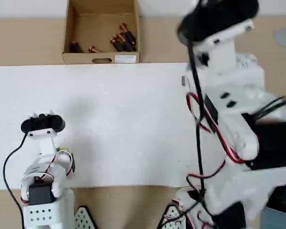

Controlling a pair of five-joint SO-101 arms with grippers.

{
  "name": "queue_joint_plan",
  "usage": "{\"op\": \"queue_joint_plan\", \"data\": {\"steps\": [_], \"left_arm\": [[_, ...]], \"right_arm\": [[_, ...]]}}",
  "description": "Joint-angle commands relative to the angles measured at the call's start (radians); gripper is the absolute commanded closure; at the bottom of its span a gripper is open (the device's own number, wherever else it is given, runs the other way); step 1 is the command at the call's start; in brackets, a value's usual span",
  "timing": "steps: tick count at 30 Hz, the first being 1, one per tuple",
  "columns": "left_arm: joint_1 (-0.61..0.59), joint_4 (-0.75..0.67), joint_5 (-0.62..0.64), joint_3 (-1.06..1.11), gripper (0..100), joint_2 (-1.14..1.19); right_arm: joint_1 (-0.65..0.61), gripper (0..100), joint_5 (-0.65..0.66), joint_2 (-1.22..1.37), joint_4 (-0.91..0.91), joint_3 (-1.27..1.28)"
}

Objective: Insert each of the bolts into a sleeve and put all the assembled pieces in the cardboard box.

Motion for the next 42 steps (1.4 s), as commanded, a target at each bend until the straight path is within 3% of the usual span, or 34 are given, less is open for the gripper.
{"op": "queue_joint_plan", "data": {"steps": [1,12,20,31,42], "left_arm": [[-0.002,-0.018,-0.003,0.002,100,-0.005],[-0.002,-0.018,-0.003,0.002,100,-0.005],[-0.002,-0.018,-0.003,0.002,100,-0.005],[-0.002,-0.018,-0.003,0.002,100,-0.005],[-0.002,-0.018,-0.003,0.002,100,-0.005]], "right_arm": [[0.047,98.9,-0.051,-0.130,-0.048,0.259],[0.061,98.9,-0.086,-0.595,-0.445,1.167],[0.061,98.9,-0.089,-0.868,-0.634,1.659],[0.061,98.9,-0.083,-1.133,-0.827,2.066],[0.064,98.9,-0.083,-1.406,-0.807,2.270]]}}
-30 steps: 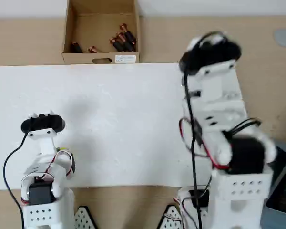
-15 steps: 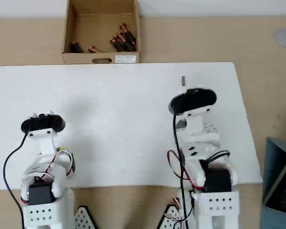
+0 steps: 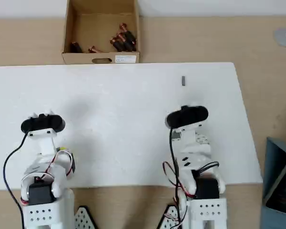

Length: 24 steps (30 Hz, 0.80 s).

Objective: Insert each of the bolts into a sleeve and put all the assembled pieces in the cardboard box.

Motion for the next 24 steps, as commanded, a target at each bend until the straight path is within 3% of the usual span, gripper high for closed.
{"op": "queue_joint_plan", "data": {"steps": [1,12,24], "left_arm": [[-0.002,-0.018,-0.003,0.002,100,-0.005],[-0.002,-0.018,-0.003,0.002,100,-0.005],[-0.002,-0.018,-0.003,0.002,100,-0.005]], "right_arm": [[0.012,98.9,0.002,-0.084,0.014,0.005],[0.018,98.8,-0.006,-0.120,0.130,0.001],[0.016,98.8,0.000,-0.127,0.130,0.001]]}}
